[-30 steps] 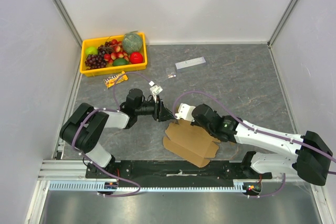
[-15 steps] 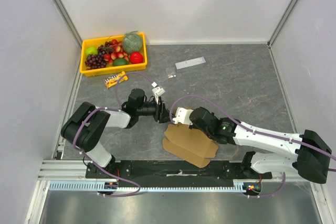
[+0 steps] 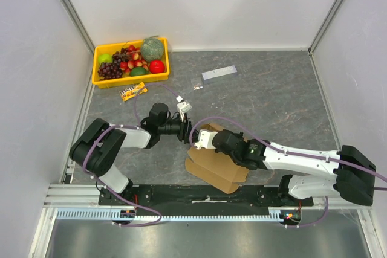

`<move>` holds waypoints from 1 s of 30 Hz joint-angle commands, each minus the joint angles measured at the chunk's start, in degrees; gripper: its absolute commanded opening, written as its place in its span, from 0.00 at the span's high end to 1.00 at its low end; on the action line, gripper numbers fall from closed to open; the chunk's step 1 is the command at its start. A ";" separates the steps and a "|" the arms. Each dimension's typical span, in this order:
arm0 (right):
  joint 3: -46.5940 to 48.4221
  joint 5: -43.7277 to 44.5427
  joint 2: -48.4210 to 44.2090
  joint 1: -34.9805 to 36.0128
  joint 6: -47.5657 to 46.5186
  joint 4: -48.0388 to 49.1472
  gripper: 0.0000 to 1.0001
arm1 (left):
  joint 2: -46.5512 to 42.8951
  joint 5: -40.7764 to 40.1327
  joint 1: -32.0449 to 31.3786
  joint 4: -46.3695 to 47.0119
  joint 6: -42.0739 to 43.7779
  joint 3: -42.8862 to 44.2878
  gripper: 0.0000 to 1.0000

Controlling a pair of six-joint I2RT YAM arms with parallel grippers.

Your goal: Fold the paper box

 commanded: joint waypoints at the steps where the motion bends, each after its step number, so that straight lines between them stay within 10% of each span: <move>1: 1.25 -1.97 1.85 1.65 -0.07 0.87 1.00 | -2.13 -0.72 -1.00 0.29 3.09 0.54 0.46; 30: 1.96 0.05 -5.53 1.82 -1.21 -7.03 1.00 | -14.00 -1.51 4.88 4.86 -1.92 -4.37 0.46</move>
